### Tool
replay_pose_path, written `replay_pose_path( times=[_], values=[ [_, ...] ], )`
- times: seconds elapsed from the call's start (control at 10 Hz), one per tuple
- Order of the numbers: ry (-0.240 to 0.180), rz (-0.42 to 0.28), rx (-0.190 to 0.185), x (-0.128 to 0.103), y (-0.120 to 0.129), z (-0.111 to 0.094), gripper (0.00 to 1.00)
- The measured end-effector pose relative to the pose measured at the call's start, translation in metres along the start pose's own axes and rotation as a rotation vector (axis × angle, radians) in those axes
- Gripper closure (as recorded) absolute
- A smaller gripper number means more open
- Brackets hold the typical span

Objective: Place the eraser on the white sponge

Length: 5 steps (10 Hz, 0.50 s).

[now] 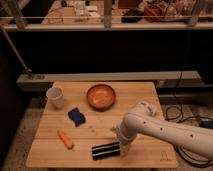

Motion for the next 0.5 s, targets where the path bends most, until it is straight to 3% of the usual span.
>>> replay_pose_path(
  times=[0.5],
  values=[
    [-0.012, -0.016, -0.018, -0.005, 0.008, 0.024, 0.20]
  ],
)
